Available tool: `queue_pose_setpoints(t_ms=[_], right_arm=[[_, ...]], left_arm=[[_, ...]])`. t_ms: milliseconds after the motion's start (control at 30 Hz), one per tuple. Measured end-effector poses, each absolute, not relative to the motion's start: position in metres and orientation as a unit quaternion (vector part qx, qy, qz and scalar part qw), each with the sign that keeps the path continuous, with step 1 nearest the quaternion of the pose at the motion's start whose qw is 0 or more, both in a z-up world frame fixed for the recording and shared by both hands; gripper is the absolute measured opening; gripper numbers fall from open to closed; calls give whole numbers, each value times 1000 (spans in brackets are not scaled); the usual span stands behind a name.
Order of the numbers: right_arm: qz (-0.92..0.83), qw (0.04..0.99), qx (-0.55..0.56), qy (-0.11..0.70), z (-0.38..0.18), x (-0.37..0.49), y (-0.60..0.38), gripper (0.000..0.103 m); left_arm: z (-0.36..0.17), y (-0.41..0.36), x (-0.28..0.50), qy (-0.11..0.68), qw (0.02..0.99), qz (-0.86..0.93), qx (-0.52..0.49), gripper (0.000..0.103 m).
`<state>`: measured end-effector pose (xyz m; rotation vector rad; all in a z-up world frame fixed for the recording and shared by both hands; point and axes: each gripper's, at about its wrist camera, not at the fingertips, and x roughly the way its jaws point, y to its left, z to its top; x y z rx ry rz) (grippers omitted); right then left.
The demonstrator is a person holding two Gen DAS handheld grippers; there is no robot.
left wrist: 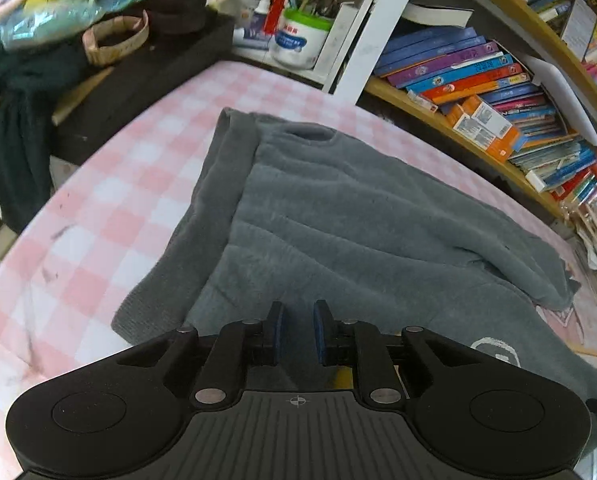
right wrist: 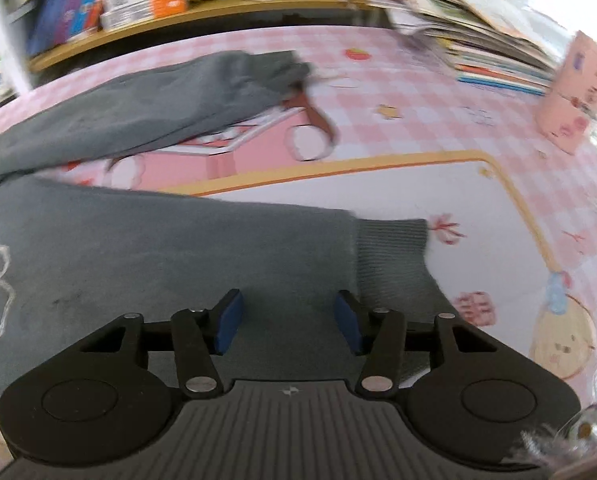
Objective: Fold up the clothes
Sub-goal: 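Lay the sweatshirt flat on the table with both grippers, spreading it out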
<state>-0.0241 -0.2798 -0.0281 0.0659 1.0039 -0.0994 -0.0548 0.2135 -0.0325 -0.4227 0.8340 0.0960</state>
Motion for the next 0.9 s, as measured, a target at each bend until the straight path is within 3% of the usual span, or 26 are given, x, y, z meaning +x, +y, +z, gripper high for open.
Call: queue_pose_setpoints(t_ms=[200, 267, 400, 900], right_arm=[[-84, 872, 38, 482, -27, -28, -296, 41], [-77, 872, 29, 483, -27, -31, -288, 51], [-69, 871, 29, 486, -28, -39, -276, 52], [-85, 878, 33, 470, -30, -53, -260, 57]], left_arm=[[-35, 215, -55, 408, 891, 37, -195, 17], [-35, 217, -55, 407, 892, 37, -193, 17], [-38, 237, -53, 406, 886, 64, -214, 5], [-38, 255, -56, 406, 887, 55, -214, 5]])
